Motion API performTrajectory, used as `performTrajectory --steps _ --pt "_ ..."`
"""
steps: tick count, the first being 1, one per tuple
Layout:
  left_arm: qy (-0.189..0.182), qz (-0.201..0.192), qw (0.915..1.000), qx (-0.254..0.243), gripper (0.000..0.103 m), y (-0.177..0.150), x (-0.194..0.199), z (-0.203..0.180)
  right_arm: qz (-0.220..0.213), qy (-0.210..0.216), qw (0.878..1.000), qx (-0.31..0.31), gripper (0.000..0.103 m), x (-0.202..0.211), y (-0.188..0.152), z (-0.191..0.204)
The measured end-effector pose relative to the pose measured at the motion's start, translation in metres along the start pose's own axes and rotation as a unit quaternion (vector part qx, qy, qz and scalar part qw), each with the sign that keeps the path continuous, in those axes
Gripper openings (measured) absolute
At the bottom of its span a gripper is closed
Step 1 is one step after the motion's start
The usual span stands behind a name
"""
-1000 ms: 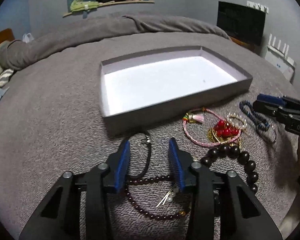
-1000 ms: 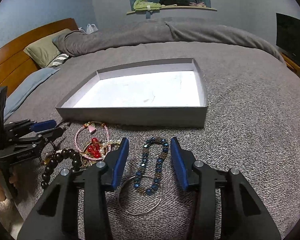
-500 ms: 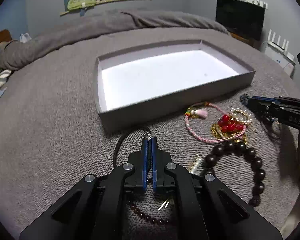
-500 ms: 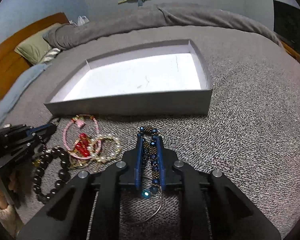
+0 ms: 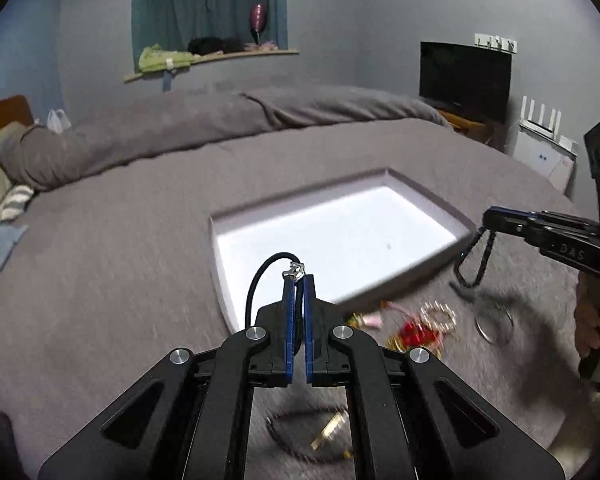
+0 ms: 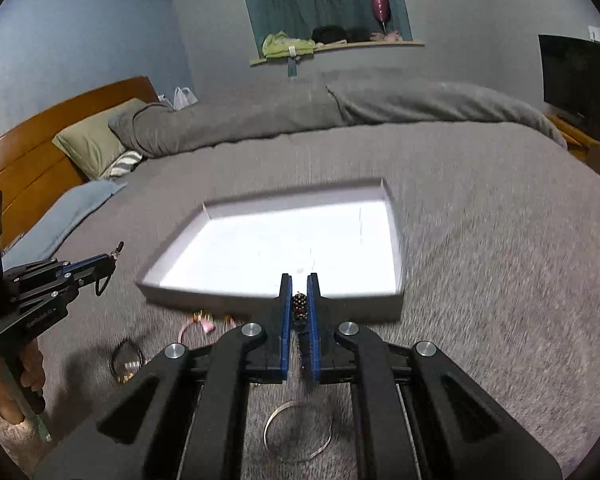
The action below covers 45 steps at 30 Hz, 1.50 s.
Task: Organize jewelry
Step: 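Carry both bracelets into the white box and open both tools to release them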
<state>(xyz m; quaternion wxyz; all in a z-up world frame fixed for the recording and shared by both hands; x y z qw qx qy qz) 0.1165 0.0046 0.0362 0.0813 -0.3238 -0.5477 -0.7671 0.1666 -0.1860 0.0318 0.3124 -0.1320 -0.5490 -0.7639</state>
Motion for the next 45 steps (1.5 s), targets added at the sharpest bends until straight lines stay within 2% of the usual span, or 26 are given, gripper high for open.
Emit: performTrajectory --steps 8,13,21,31,38,41,42,43,44,45 --pt "0.006 0.022 0.9997 0.013 0.005 0.022 -0.05 0.015 -0.034 0.004 0.999 -0.029 0.007 -0.016 0.044 -0.005" --pt "0.006 0.041 0.9989 0.022 0.005 0.022 -0.074 0.02 -0.042 0.001 0.998 -0.039 0.007 -0.027 0.054 -0.008" --pt "0.003 0.078 0.9967 0.023 0.005 0.01 -0.105 0.02 0.001 -0.006 0.999 -0.049 0.007 -0.061 0.041 -0.019" --pt "-0.003 0.098 0.995 0.021 0.005 0.0 -0.121 0.02 0.03 -0.03 0.997 -0.07 0.007 -0.077 0.028 -0.038" --pt "-0.008 0.107 0.9939 0.028 0.005 -0.005 -0.125 0.021 0.04 -0.046 0.996 -0.062 0.008 -0.081 0.021 -0.041" --pt "-0.008 0.102 0.9943 0.029 0.015 -0.004 -0.124 0.02 0.039 -0.046 0.997 -0.057 0.008 -0.081 0.023 -0.039" --pt "-0.005 0.098 0.9948 0.029 0.024 -0.003 -0.122 0.021 0.036 -0.047 0.997 -0.055 0.009 -0.079 0.023 -0.038" --pt "-0.004 0.093 0.9952 0.029 0.029 -0.002 -0.12 0.02 0.034 -0.048 0.997 -0.053 0.013 -0.077 0.023 -0.038" --pt "-0.004 0.088 0.9957 0.029 0.029 -0.001 -0.119 0.02 0.029 -0.047 0.997 -0.053 0.023 -0.075 0.024 -0.037" --pt "-0.005 0.085 0.996 0.028 0.029 0.001 -0.117 0.019 0.025 -0.047 0.997 -0.052 0.028 -0.073 0.024 -0.037"
Point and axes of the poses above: each gripper's, at about its wrist camera, not at the fingertips, and x roughly against the way its jaws point, z to its left, y to its top, the point moved 5 cm from there along -x, roughly the way its jaws point, and after that the axes turned 11 degrees about -x, right-handed, at the moved point
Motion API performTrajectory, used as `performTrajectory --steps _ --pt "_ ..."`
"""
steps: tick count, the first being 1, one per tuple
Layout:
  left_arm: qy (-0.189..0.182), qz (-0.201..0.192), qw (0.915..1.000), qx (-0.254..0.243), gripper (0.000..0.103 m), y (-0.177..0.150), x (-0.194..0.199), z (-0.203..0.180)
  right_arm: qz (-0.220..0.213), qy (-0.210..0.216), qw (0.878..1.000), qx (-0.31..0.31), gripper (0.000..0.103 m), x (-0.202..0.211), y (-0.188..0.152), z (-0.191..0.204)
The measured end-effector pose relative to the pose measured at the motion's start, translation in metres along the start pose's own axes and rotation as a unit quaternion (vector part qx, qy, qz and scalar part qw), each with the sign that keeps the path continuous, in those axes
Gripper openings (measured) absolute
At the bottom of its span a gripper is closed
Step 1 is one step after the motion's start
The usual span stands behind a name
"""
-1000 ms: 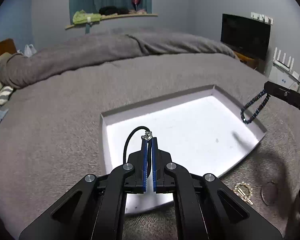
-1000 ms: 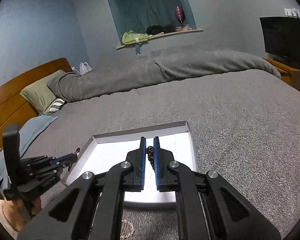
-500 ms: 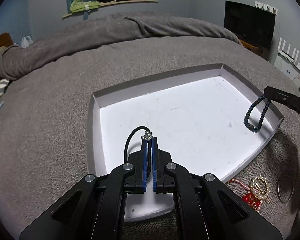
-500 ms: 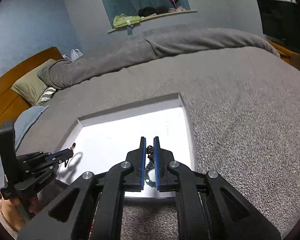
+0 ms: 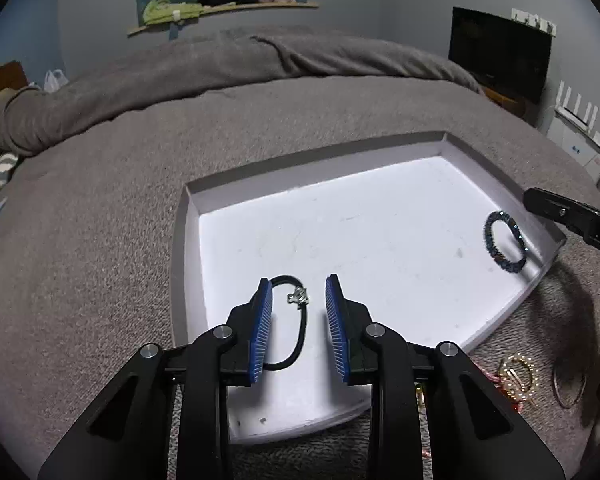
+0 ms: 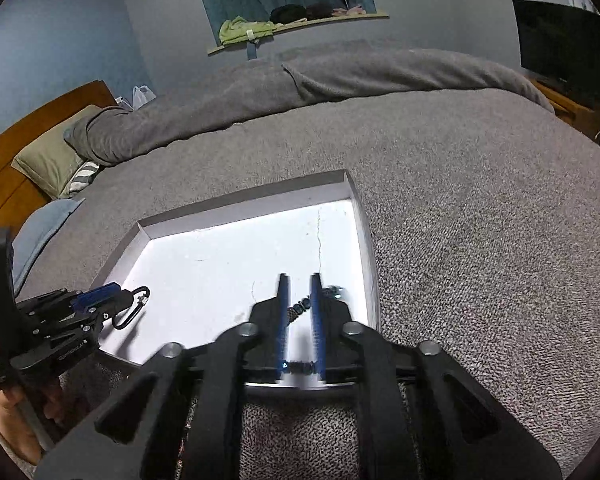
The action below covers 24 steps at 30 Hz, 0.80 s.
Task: Organize jewelry
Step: 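Carry both bracelets into the white box and open both tools to release them, then move the left tool to the large black bead bracelet while the right tool approaches the silver bangle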
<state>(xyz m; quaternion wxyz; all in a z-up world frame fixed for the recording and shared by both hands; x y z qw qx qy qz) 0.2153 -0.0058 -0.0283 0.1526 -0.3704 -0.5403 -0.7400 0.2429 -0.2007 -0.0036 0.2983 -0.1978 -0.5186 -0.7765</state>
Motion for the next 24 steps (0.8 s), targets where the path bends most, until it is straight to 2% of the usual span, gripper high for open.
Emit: performTrajectory --steps 1,2,4,5,6,7,9,11,14,19,24 --pt "0.0 -0.002 1.0 0.0 0.029 0.0 0.001 -0.001 -0.004 -0.001 1.0 0.001 0.034 0.002 0.0 0.0" --pt "-0.001 -0.006 1.0 0.001 0.03 0.001 0.003 -0.001 -0.007 -0.001 1.0 0.001 0.035 0.004 0.0 0.0" --pt "0.002 -0.013 0.9999 0.004 0.045 0.001 0.009 -0.002 -0.013 -0.002 1.0 -0.001 0.038 0.009 0.001 0.0" --pt "0.004 -0.017 0.9998 0.005 0.05 0.001 0.012 -0.002 -0.016 -0.001 1.0 -0.003 0.047 0.012 0.001 0.0" --pt "0.011 -0.022 0.9997 0.005 0.059 0.001 0.017 -0.002 -0.02 -0.001 1.0 -0.003 0.052 0.015 0.001 0.0" --pt "0.017 -0.027 0.9995 0.004 0.063 0.001 0.021 -0.003 -0.025 -0.003 1.0 -0.001 0.059 0.019 0.001 0.001" --pt "0.027 -0.037 0.9989 0.003 0.068 -0.001 0.032 -0.005 -0.034 -0.01 0.999 0.008 0.063 0.026 -0.001 0.002" --pt "0.033 -0.045 0.9984 0.005 0.075 -0.002 0.041 -0.007 -0.041 -0.012 0.999 0.012 0.077 0.032 -0.002 0.003" --pt "0.041 -0.052 0.9978 0.003 0.079 -0.005 0.051 -0.012 -0.05 -0.01 0.999 0.013 0.089 0.044 -0.006 0.004" --pt "0.047 -0.066 0.9966 0.011 0.091 -0.013 0.073 -0.018 -0.053 -0.011 0.998 0.01 0.097 0.06 -0.019 0.001" --pt "0.053 -0.076 0.9956 0.017 0.094 -0.024 0.091 -0.021 -0.052 -0.008 0.999 0.01 0.098 0.07 -0.032 -0.001"
Point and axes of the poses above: each gripper's, at about its wrist camera, not at the fingertips, and x roughly against the way its jaws point, z to its left, y to its top, the point moved 5 cm from there along -x, roughly the way its jaws point, and after that the axes turned 11 degrees about -x, right-handed, at the moved point
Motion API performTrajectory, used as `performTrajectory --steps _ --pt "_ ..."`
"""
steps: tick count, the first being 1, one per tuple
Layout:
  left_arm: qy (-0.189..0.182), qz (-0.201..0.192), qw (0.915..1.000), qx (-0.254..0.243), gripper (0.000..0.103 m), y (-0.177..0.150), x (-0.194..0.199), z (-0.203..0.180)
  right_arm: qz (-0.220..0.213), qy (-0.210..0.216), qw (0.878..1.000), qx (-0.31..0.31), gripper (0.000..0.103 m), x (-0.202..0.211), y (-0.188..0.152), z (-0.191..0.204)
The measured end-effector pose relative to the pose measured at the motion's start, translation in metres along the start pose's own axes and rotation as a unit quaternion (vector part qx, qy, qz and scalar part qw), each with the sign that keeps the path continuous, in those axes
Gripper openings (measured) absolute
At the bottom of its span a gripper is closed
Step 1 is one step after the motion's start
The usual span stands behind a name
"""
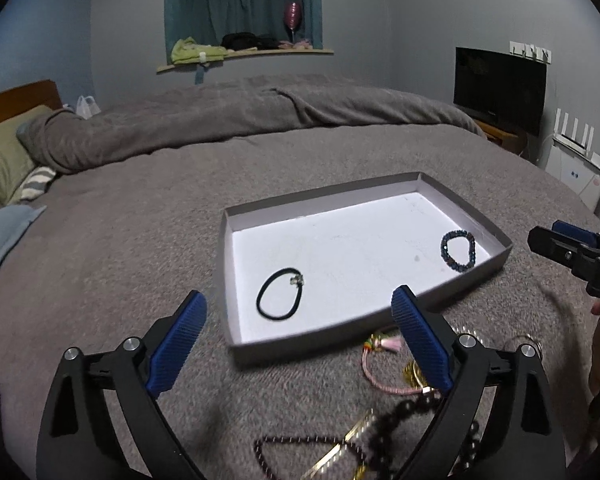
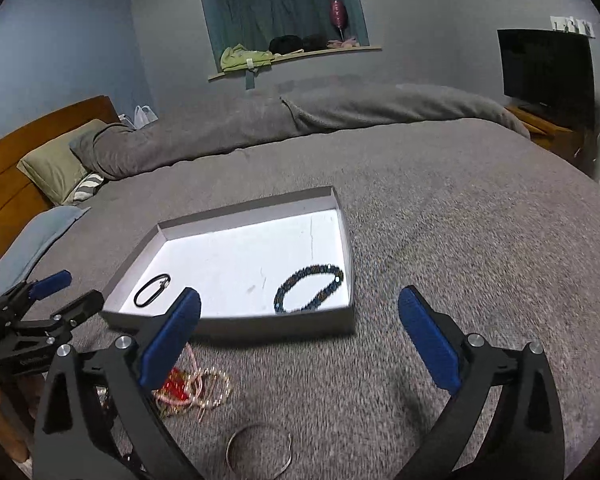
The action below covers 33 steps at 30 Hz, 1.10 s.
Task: Organize jewelry
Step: 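Move the left tool to the large black bead bracelet while the right tool approaches the silver bangle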
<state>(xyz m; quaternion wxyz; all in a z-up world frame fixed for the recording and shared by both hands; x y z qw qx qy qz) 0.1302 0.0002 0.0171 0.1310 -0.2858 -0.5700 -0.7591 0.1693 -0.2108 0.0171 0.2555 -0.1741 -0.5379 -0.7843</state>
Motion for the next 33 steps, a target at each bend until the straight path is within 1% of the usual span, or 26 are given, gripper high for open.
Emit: performTrajectory --steps 6,11,16,24,28,31,33 --pt "-0.008 0.001 0.9999 0.015 0.094 -0.02 0.019 0.001 0.001 0.002 1.0 0.0 0.098 0.015 -0.018 -0.003" --pt "-0.016 0.01 0.9997 0.016 0.094 -0.042 0.028 0.0 0.001 -0.007 1.0 0.007 0.098 0.025 -0.035 -0.008" --pt "-0.02 0.026 0.9994 0.008 0.094 -0.065 0.032 -0.002 0.013 -0.016 1.0 0.011 0.098 0.029 -0.051 -0.019" --pt "-0.046 0.049 0.9977 -0.01 0.094 -0.094 0.038 -0.02 0.022 -0.042 0.998 0.036 0.098 0.037 -0.081 -0.032" --pt "-0.064 0.044 0.9968 -0.02 0.094 -0.098 0.045 -0.036 0.027 -0.041 0.998 0.037 0.098 0.041 -0.089 -0.038" --pt "-0.083 0.031 0.9953 -0.039 0.094 -0.095 0.051 -0.055 0.033 -0.035 0.998 0.038 0.098 0.04 -0.091 -0.037" --pt "-0.093 0.016 0.9938 -0.058 0.093 -0.092 0.056 -0.068 0.036 -0.029 0.998 0.041 0.098 0.039 -0.093 -0.034"
Point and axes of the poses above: each gripper's, at about its wrist camera, not at the fingertips, and x roughly against the way its jaws point, z to its left, y to its top, the point moved 5 cm from there along -x, roughly the way its jaws point, and after that the axes turned 11 degrees about -x, right-handed, at the moved point
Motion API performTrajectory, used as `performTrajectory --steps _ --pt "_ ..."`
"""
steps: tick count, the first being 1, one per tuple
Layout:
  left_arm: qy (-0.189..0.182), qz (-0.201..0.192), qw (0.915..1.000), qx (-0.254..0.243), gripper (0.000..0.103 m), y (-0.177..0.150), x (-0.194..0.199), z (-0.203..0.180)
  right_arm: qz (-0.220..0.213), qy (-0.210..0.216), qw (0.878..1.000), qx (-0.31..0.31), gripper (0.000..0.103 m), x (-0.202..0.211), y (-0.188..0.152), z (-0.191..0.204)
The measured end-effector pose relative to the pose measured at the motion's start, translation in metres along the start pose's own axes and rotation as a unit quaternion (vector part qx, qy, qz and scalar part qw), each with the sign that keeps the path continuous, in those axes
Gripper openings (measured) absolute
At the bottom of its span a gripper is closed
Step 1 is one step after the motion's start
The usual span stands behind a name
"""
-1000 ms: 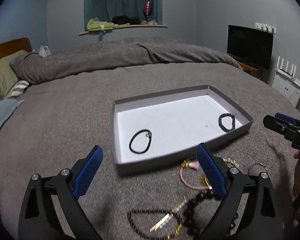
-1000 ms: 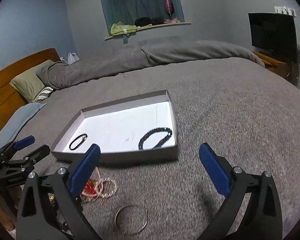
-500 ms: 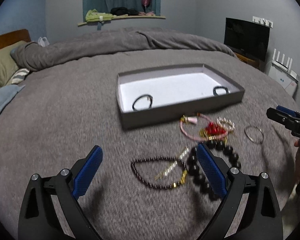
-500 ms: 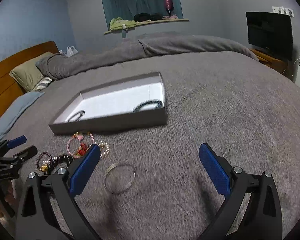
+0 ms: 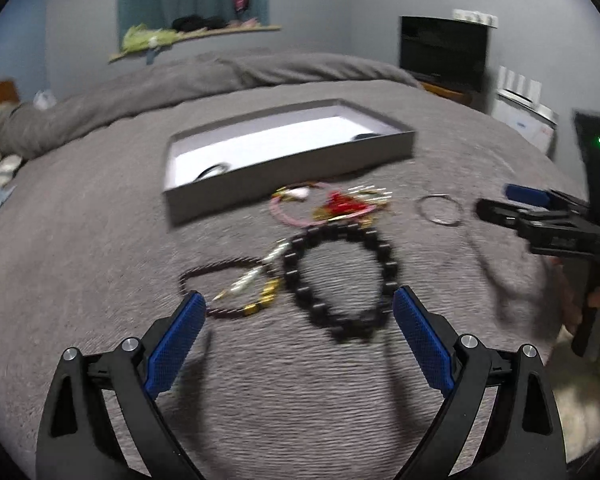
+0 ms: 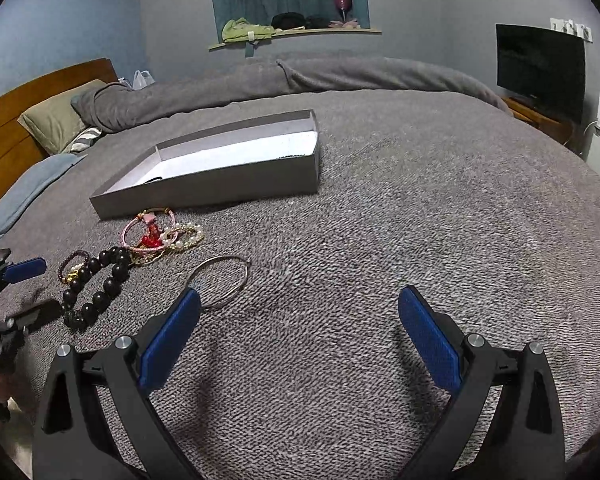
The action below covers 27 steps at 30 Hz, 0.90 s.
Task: Organize jewelry
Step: 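Move the left tool to the large black bead bracelet while the right tool approaches the silver bangle, then close the left tool on the black bead bracelet while the right tool grips the silver bangle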
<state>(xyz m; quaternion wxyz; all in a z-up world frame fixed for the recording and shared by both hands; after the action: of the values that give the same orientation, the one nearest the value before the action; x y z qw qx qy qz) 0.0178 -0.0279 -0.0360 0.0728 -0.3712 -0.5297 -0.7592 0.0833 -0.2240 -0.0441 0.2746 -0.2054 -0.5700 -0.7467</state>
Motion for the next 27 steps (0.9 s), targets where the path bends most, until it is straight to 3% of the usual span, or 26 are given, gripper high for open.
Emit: performTrajectory --steps 5,7,11,15,19,27 --pt "-0.022 -0.025 0.9988 -0.036 0.085 0.008 0.003 -0.024 0.007 0.011 1.0 0.008 0.079 -0.003 -0.001 0.007" --pt "-0.032 -0.026 0.9978 -0.051 0.071 0.009 0.001 -0.031 0.013 0.017 1.0 0.008 0.069 -0.005 -0.002 0.01" --pt "-0.038 -0.013 0.9968 -0.069 0.059 0.007 -0.009 -0.04 0.015 0.03 0.999 0.011 0.051 -0.006 0.0 0.016" --pt "-0.044 -0.008 0.9954 -0.085 0.043 0.005 -0.015 -0.046 0.023 0.044 0.999 0.013 0.048 -0.007 -0.001 0.022" --pt "-0.041 -0.001 0.9946 -0.096 0.035 0.003 -0.02 -0.048 0.037 0.047 0.998 0.014 0.048 -0.014 -0.004 0.028" --pt "-0.048 0.01 0.995 -0.087 0.03 0.005 -0.029 -0.044 0.064 0.048 0.997 -0.007 0.048 -0.029 0.0 0.028"
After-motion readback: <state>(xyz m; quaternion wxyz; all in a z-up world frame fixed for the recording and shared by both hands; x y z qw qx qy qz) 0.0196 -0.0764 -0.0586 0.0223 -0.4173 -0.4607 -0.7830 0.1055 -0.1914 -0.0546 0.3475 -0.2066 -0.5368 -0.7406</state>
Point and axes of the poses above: each gripper's, at about its wrist camera, not at the fingertips, and x roughly against the way its jaws point, z to its left, y to its top, the point moved 5 cm from there along -x, roughly the way its jaws point, and after that the axes turned 11 degrees about -x, right-handed, at the moved point
